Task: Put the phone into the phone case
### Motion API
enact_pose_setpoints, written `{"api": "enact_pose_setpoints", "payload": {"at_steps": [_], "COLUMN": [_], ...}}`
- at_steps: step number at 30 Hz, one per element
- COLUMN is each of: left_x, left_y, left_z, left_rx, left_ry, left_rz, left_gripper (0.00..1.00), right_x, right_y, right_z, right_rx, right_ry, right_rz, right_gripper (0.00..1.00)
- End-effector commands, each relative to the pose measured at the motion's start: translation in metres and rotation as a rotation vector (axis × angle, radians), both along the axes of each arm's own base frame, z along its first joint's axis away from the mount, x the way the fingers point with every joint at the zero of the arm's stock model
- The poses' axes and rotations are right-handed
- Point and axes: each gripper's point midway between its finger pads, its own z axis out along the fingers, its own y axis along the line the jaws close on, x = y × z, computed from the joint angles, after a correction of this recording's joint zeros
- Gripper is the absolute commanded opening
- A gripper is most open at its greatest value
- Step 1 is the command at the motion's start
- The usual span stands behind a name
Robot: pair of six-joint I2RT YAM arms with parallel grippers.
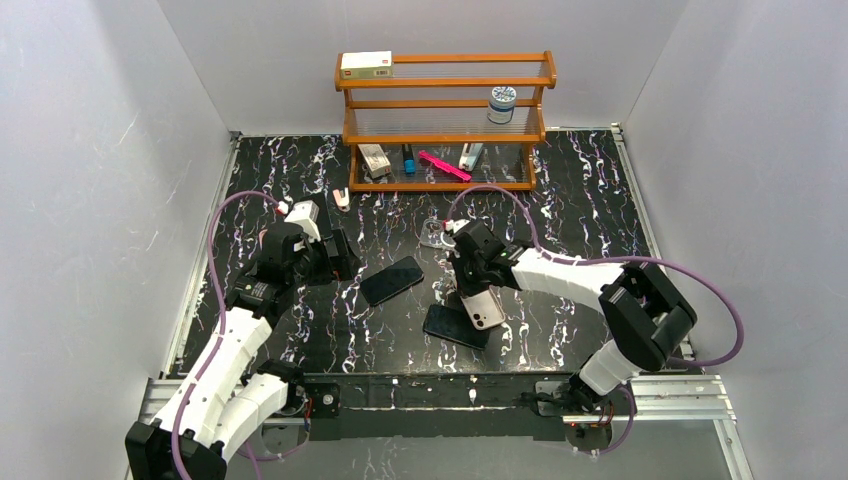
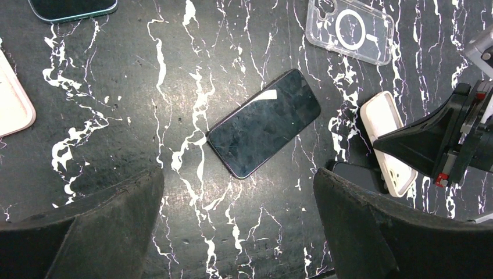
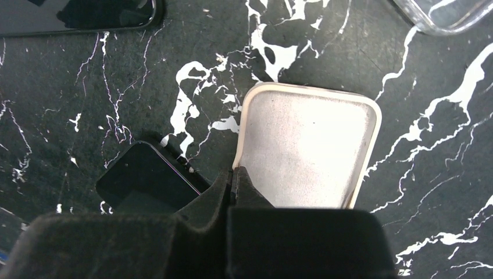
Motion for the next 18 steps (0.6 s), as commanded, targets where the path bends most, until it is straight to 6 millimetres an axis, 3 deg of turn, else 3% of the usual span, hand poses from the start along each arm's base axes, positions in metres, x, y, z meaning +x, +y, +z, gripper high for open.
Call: {"api": "enact_pose_setpoints", "payload": {"at_steps": [1,5,12,18], "left_x": [0.000,0.001,0.001,0.001], "left_y": [0.010,0.020,0.030,0.035], "left_z": [0.004,0.007,0.013,0.012], "left_rx": [0.039,0.068,0.085,0.102], "left_ry": [-0.010,-0.028,-0.055,-0.051], "left_rz": [0.033,0.083,0.131,0.156], "left_gripper": [0.98,0.98,0.98,0.98], "right_x": [0.018,0.019,0.041,0.038], "right_y": [0.023,0.031,0.024,0.032], "right_z": [0.016,0.013,0.009,0.012], "right_rx": [0.007,-0.030,-0.143,-0.126], "right_ry": [-0.150,-0.215,-0.323,-0.405], "right_rz": [0.122,0.212,0.266,0.428], "right_gripper": [0.01,0.01,0.01,0.01]}}
